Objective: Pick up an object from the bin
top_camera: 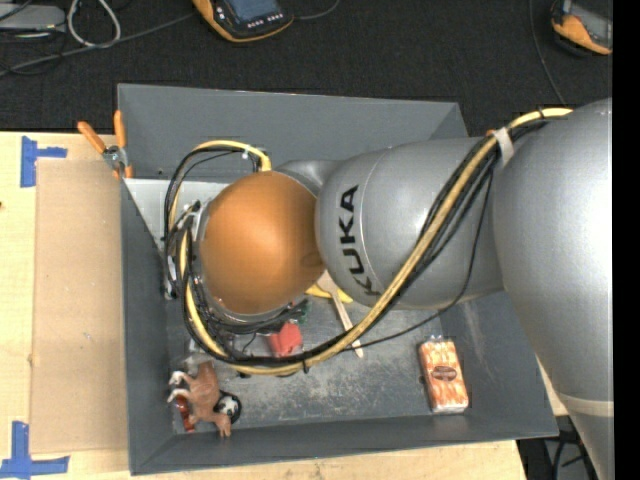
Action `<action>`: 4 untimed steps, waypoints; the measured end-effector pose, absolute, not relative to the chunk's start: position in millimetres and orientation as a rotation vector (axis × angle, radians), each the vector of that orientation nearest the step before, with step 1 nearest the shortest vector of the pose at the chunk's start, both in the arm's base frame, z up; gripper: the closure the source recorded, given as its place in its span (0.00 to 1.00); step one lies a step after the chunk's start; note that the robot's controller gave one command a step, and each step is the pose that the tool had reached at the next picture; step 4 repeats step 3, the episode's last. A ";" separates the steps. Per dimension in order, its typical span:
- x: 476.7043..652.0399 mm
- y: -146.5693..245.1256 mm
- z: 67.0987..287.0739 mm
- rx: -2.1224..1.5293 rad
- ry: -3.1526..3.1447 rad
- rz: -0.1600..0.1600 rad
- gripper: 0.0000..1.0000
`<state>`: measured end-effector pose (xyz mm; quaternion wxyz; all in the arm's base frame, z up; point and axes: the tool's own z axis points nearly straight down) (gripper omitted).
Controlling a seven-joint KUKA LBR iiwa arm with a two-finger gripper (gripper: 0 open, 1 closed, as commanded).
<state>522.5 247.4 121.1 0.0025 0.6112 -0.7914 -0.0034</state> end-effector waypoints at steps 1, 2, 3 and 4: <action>523.3 247.9 135.0 1.918 -2.487 -0.010 1.00; 523.2 248.1 139.9 1.909 -2.494 -0.015 1.00; 521.2 247.7 162.2 1.904 -2.488 -0.017 1.00; 521.2 247.7 162.2 1.904 -2.488 -0.017 1.00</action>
Offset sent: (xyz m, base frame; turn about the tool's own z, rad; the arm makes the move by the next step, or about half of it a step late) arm 0.0007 0.0003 0.0195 0.0011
